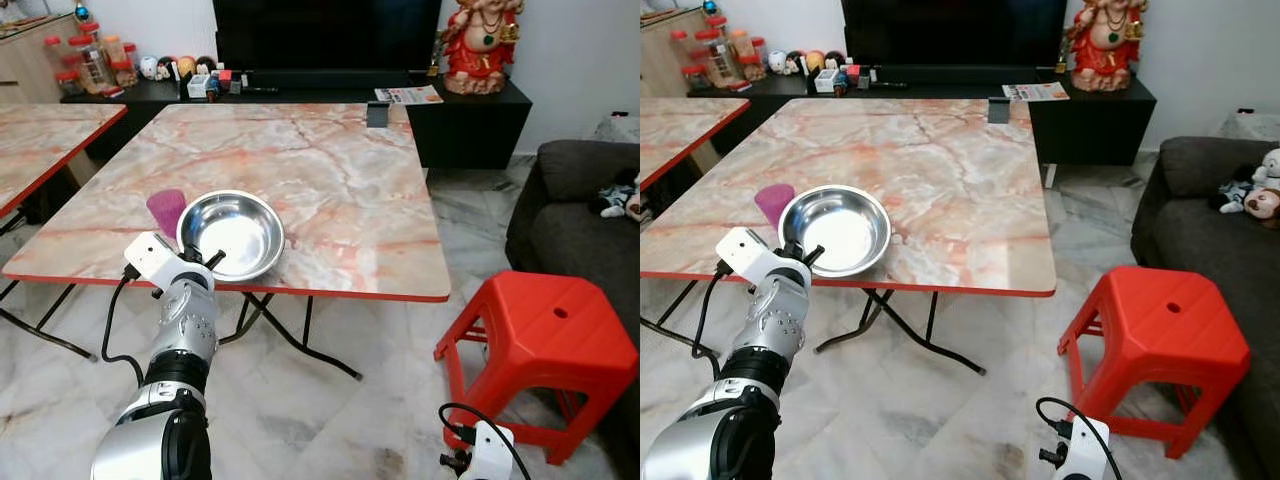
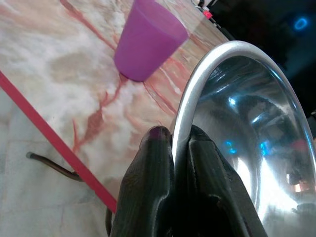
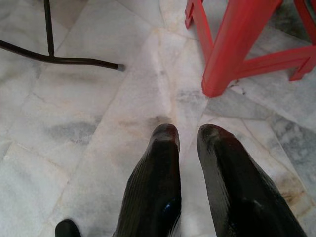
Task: Setting the table
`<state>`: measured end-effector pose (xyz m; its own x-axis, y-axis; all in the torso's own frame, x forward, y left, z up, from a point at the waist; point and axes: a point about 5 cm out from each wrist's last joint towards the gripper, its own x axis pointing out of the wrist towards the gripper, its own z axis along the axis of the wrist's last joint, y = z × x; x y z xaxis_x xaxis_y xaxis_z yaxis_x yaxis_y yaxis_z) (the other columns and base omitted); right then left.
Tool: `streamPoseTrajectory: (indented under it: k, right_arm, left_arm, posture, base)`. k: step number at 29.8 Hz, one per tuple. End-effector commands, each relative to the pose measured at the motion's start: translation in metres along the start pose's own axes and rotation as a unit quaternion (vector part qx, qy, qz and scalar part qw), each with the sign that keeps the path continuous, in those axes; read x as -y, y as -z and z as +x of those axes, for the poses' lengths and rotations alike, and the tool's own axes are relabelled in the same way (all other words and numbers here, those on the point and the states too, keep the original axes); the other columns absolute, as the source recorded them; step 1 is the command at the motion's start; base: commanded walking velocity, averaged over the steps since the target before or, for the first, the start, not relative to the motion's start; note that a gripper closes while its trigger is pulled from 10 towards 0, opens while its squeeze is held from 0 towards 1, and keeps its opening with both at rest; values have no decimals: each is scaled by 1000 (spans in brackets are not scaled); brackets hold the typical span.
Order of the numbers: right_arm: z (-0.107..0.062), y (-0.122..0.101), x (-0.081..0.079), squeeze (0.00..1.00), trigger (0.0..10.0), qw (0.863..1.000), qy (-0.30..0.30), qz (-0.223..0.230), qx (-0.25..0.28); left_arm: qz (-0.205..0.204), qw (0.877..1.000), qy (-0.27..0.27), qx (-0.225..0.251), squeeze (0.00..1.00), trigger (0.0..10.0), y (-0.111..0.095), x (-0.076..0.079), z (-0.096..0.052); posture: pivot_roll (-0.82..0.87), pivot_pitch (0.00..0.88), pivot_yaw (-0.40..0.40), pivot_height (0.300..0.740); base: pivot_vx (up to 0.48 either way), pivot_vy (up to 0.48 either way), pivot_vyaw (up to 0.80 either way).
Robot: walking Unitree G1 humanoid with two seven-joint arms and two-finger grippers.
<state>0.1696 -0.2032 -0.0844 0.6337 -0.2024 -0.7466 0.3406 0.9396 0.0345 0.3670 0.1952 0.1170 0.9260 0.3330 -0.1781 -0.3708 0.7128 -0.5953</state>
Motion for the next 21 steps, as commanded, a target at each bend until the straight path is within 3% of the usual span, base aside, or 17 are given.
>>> streamPoseTrajectory:
  k: [1, 8, 16, 20, 21]
  right_arm:
    - [0, -1, -1, 0, 10000, 1000, -1, 5, 2]
    - [0, -2, -2, 0, 10000, 1000, -3, 6, 3]
    - [1, -2, -1, 0, 10000, 1000, -3, 5, 3]
    - [1, -3, -1, 0, 10000, 1000, -5, 7, 5]
    - [1, -3, -1, 0, 10000, 1000, -4, 5, 5]
  left_arm:
    - [4, 1000, 6, 18, 0, 10000, -8, 5, 2]
    - [6, 1000, 10, 16, 0, 10000, -8, 5, 2]
    - [8, 1000, 26, 4, 0, 10000, -5, 9, 2]
    - [9, 999, 46, -9, 0, 10000, -2, 12, 2]
    - [23, 997, 73, -26, 0, 10000, 3, 16, 0]
  posture:
    - [-57, 0, 27, 740]
    - [-58, 0, 28, 740]
    - [-57, 0, 25, 740]
    - [-57, 0, 24, 740]
    - [-57, 0, 23, 740]
  base:
    - [330, 0, 0]
    - [336, 0, -276]
    - [352, 0, 0]
    - [367, 0, -356]
    - [315, 0, 0]
